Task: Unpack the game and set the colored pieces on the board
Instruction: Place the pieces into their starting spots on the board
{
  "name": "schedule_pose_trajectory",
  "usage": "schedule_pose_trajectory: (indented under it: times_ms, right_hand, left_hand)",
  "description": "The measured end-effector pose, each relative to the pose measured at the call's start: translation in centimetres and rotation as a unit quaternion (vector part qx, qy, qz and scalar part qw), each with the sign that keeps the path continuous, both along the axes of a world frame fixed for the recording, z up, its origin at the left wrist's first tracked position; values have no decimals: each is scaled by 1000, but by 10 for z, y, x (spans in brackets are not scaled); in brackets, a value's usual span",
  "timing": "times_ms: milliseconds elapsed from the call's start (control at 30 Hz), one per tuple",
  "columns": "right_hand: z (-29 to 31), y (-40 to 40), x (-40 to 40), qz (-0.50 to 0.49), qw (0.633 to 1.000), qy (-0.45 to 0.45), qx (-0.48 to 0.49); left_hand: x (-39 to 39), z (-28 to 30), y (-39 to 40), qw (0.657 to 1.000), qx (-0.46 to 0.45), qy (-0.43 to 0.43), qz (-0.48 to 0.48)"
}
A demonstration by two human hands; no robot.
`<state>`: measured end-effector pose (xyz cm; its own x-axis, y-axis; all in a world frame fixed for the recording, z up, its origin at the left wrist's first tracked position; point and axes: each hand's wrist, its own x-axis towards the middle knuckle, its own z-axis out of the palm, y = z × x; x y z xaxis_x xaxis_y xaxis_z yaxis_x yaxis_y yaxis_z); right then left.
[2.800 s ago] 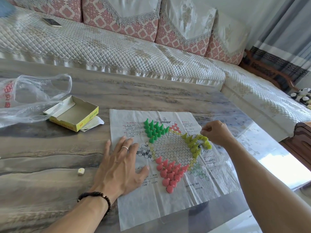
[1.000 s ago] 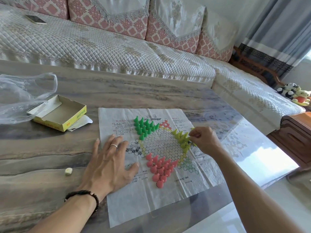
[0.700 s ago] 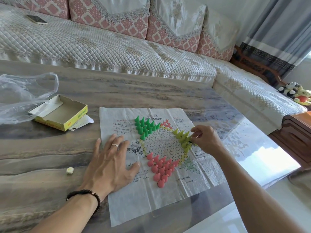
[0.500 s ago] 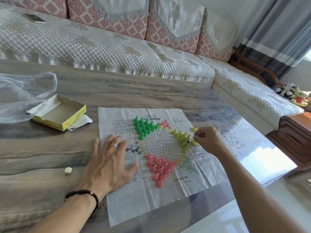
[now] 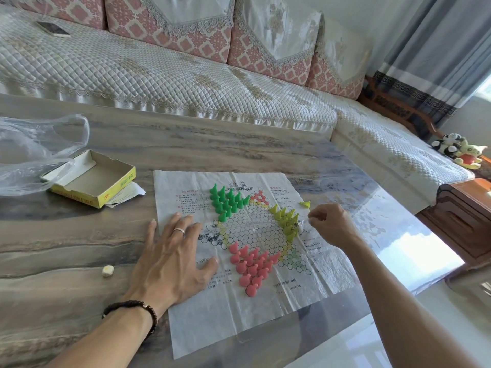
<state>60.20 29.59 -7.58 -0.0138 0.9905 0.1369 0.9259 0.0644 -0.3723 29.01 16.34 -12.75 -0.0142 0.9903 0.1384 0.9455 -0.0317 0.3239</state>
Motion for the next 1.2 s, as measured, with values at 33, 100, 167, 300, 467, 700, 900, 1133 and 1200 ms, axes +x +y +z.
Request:
schedule_pose_trajectory:
  times_ms: [33, 100, 167, 300, 467, 700, 900, 1133, 1200]
  right_hand:
    - [1, -1, 1, -3, 1000, 19, 1]
    - [2, -3, 2, -2, 998, 55, 1]
    - [3, -7, 1, 2, 997, 72, 8]
    - [0, -11, 2, 5, 997, 72, 11]
    - [-5, -12, 1, 7, 997, 80, 10]
    - [-15, -9, -3, 33, 996, 76, 13]
    - [-17, -9, -5, 29, 997, 77, -1]
    - [-12, 3, 9, 11, 997, 66, 23]
    - [-6, 10, 10, 2, 997, 45, 55]
  left_hand:
    - [0, 0, 0, 1000, -1, -1, 0]
    - [0, 0, 0, 1000, -3, 3, -1]
    - [0, 0, 0, 1000, -3, 1, -1]
    - [-1, 0, 0, 1000, -4, -2, -2]
    - [0, 1, 0, 1000, -6, 5, 2]
    - [0, 2, 0, 1000, -9, -1, 3]
    - [0, 1, 0, 1000, -7, -5, 1]
    - [0, 2, 0, 1000, -4, -7, -4]
    - [0, 1, -1, 1000, -2, -9, -4]
